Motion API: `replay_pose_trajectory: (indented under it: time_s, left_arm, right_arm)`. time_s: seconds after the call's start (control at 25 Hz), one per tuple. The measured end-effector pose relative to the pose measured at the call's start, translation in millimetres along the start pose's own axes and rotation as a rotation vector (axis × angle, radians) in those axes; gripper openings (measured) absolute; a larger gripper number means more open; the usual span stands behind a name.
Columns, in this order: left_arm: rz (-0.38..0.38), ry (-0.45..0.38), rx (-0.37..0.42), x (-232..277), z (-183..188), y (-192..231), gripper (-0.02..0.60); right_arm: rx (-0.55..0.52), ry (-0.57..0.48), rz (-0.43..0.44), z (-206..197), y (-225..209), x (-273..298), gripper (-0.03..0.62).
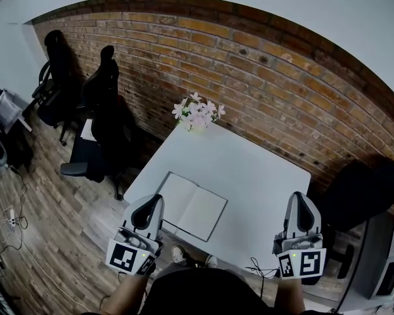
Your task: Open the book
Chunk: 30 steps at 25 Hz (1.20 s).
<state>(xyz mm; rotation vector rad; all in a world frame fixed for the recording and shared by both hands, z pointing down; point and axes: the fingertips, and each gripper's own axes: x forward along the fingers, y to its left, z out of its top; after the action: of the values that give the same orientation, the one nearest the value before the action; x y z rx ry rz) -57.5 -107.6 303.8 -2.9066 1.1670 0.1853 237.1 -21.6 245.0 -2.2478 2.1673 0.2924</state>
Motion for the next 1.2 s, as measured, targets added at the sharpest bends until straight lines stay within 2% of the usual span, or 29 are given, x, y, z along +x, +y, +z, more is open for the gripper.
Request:
replay_pose_trajectory:
  time_s: [0.4, 0.56, 0.84, 1.2]
  left_arm:
    - [-0.009, -0.028, 0.040, 1, 14, -2, 0.026]
    - [0.009, -0.052, 0.071, -4, 17, 4, 0.026]
    - [0.016, -0.030, 0.022, -8, 6, 1, 0.026]
    - [0.027, -0.040, 0.030, -9, 4, 3, 0.026]
  right_arm:
    - [0.012, -0.004, 0.031, -1, 9, 3, 0.012]
    - [0.012, -0.016, 0.036, 1, 11, 4, 0.012]
    - [0.020, -0.014, 0.045, -4, 19, 5, 0.012]
    - [0.022, -0.006, 0.041, -10, 17, 2, 0.012]
